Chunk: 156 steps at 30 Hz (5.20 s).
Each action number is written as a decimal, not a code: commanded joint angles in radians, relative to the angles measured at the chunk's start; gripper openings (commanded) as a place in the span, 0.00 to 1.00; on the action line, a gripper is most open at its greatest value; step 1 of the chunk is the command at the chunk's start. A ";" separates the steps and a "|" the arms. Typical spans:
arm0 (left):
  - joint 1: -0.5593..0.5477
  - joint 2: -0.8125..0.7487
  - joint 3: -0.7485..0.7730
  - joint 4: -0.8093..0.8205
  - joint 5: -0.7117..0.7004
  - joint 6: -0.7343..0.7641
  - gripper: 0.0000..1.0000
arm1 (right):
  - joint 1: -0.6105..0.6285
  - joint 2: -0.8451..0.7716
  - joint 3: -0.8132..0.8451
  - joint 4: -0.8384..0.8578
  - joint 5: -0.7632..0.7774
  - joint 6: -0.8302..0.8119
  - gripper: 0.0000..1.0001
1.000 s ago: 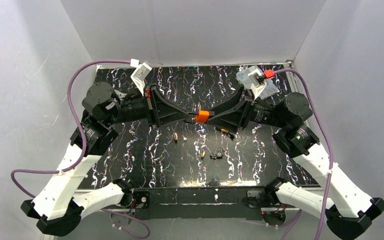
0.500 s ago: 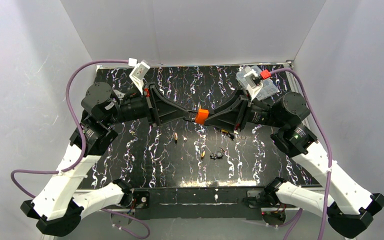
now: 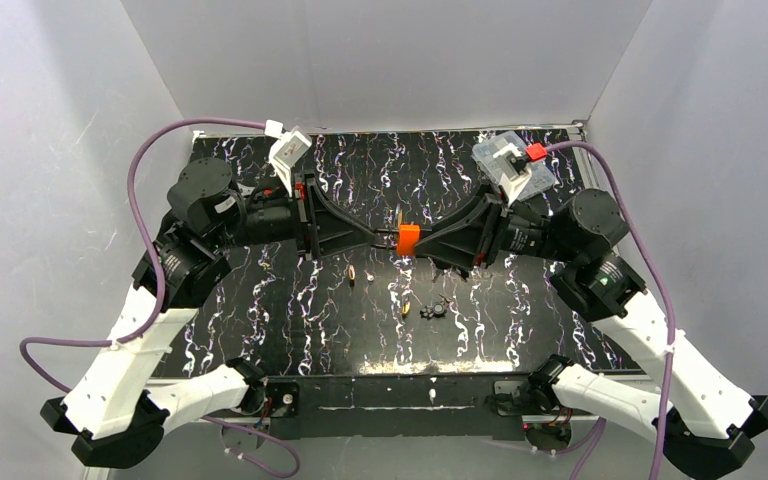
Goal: Lock with the key
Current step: Lock the lock.
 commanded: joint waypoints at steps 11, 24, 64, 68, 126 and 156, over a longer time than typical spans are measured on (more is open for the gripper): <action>-0.003 0.005 0.020 -0.042 0.056 0.033 0.17 | 0.005 -0.046 -0.002 0.055 0.022 0.028 0.01; -0.003 0.012 0.000 -0.029 0.052 0.033 0.01 | 0.008 -0.030 -0.001 0.071 0.029 0.046 0.01; -0.109 0.078 0.031 -0.012 -0.035 0.060 0.00 | 0.096 0.038 0.012 0.015 0.084 0.002 0.01; -0.110 0.079 0.030 -0.012 -0.036 0.060 0.00 | 0.098 0.040 0.015 0.012 0.085 -0.002 0.01; -0.175 0.116 0.053 -0.012 -0.048 0.066 0.00 | 0.130 0.069 0.029 0.002 0.097 -0.025 0.01; -0.200 0.099 0.021 -0.019 -0.046 0.042 0.10 | 0.134 0.032 -0.017 0.055 0.126 0.000 0.01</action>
